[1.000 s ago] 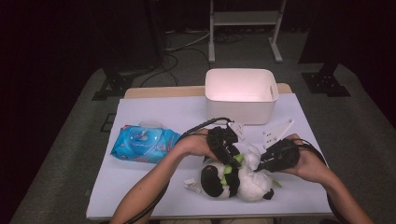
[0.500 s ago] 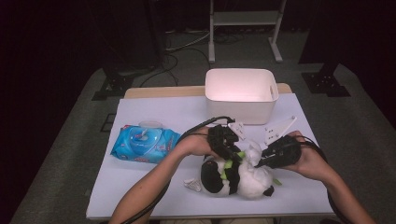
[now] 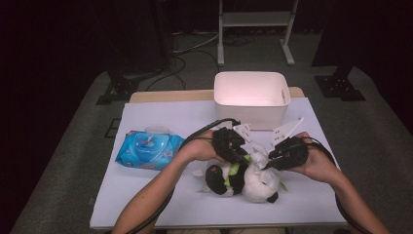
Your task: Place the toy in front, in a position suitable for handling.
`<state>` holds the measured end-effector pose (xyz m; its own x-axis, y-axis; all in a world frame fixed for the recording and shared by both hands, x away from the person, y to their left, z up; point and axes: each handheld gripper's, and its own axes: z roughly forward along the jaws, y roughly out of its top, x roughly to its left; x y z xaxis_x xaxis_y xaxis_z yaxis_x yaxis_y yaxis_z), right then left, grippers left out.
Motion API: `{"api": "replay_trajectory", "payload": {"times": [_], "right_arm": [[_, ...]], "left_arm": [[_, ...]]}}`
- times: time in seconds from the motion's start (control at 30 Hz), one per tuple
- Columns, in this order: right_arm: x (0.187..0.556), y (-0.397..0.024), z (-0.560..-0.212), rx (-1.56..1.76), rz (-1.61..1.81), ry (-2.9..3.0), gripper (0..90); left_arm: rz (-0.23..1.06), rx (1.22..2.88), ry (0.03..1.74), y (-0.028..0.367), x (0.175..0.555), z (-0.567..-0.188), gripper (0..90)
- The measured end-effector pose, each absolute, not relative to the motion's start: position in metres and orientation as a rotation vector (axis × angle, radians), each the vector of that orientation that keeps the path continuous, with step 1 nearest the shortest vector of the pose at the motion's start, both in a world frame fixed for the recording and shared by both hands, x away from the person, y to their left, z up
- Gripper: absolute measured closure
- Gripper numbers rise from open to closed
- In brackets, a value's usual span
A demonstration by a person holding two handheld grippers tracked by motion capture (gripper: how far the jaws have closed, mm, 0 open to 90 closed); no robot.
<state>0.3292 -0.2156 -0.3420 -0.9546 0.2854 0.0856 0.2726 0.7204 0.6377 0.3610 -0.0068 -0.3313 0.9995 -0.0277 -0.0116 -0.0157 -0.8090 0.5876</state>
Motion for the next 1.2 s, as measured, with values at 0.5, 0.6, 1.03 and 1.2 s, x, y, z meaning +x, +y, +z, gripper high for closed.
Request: {"api": "replay_trajectory", "payload": {"times": [0.5, 0.6, 1.03, 1.2], "right_arm": [[0.324, -0.239, -0.342, 0.558, 1.125, 2.86, 79.4], [0.324, -0.261, -0.344, 0.65, 1.105, 2.839, 79.4], [0.324, -0.331, -0.392, 0.969, 0.901, 2.801, 77.1], [0.32, -0.35, -0.406, 1.071, 0.865, 2.778, 66.5]], "left_arm": [[-0.058, 2.468, -0.014, 0.001, 0.359, -0.332, 64.0], [-0.054, 2.451, -0.006, 0.004, 0.36, -0.329, 62.0], [-0.041, 2.412, 0.024, 0.016, 0.358, -0.317, 56.6], [-0.028, 2.403, 0.037, 0.022, 0.36, -0.314, 54.0]]}}
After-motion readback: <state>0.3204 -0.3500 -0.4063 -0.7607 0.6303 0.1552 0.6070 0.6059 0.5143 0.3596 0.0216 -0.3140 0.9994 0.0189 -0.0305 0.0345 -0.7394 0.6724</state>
